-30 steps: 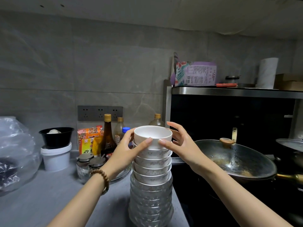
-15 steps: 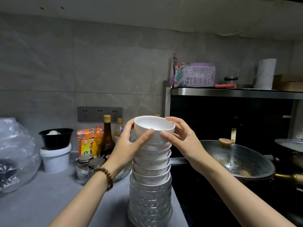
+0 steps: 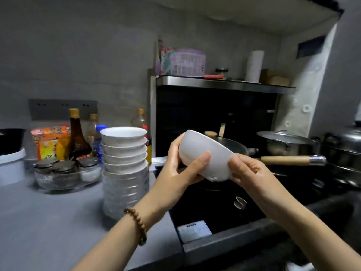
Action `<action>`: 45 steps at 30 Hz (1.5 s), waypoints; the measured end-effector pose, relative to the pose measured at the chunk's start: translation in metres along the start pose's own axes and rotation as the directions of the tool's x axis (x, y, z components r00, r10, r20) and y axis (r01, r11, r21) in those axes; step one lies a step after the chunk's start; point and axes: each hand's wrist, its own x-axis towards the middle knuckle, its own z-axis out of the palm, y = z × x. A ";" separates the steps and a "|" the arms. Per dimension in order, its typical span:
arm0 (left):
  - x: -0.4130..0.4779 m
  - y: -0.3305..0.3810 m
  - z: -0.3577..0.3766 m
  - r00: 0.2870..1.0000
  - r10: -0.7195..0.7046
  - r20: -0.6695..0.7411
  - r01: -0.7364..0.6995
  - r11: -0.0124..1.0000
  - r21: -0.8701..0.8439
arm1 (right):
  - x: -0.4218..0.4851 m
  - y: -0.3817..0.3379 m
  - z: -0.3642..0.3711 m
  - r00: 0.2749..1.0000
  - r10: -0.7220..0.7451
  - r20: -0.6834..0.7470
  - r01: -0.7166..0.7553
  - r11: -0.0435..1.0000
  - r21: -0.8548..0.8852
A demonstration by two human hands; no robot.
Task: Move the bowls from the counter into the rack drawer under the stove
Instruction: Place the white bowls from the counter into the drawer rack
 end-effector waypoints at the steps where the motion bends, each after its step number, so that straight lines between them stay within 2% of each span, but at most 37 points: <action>1: -0.006 -0.013 0.013 0.999 -0.041 0.027 0.041 0.999 -0.016 | -0.017 0.006 -0.012 0.999 0.049 -0.011 -0.049 0.998 -0.034; 4: -0.024 -0.054 0.052 0.978 -0.185 0.096 0.189 0.982 -0.030 | -0.070 0.031 -0.047 0.985 0.167 -0.053 -0.172 0.978 -0.122; 8: -0.046 -0.114 0.104 0.908 -0.370 0.196 0.388 0.919 -0.065 | -0.137 0.060 -0.089 0.933 0.355 -0.065 -0.361 0.915 -0.181; 11: -0.063 -0.164 0.138 0.811 -0.515 0.277 0.541 0.840 -0.025 | -0.180 0.093 -0.121 0.839 0.541 -0.065 -0.544 0.823 -0.164; 14: -0.072 -0.218 0.167 0.710 -0.637 0.300 0.671 0.741 -0.012 | -0.213 0.137 -0.150 0.739 0.671 -0.056 -0.670 0.724 -0.164; 20: -0.073 -0.325 0.193 0.496 -0.835 0.239 0.864 0.501 -0.046 | -0.224 0.215 -0.190 0.616 0.788 -0.018 -0.779 0.606 -0.161; 23: -0.065 -0.376 0.199 0.417 -0.881 0.222 0.909 0.408 -0.089 | -0.218 0.257 -0.210 0.550 0.835 -0.013 -0.822 0.539 -0.182; 31: -0.045 -0.484 0.209 0.354 -0.918 0.181 0.935 0.351 -0.048 | -0.198 0.357 -0.252 0.433 0.901 0.020 -0.886 0.429 -0.175; 37: -0.041 -0.531 0.205 0.270 -0.952 0.146 0.958 0.280 0.057 | -0.192 0.413 -0.260 0.322 0.945 0.055 -0.941 0.326 -0.090; 42: -0.046 -0.557 0.201 0.282 -0.954 0.105 0.947 0.294 0.129 | -0.194 0.448 -0.261 0.250 0.965 0.082 -0.967 0.252 -0.023; 45: -0.045 -0.565 0.204 0.322 -0.945 0.051 0.929 0.326 0.175 | -0.197 0.460 -0.264 0.234 0.969 0.083 -0.972 0.233 0.030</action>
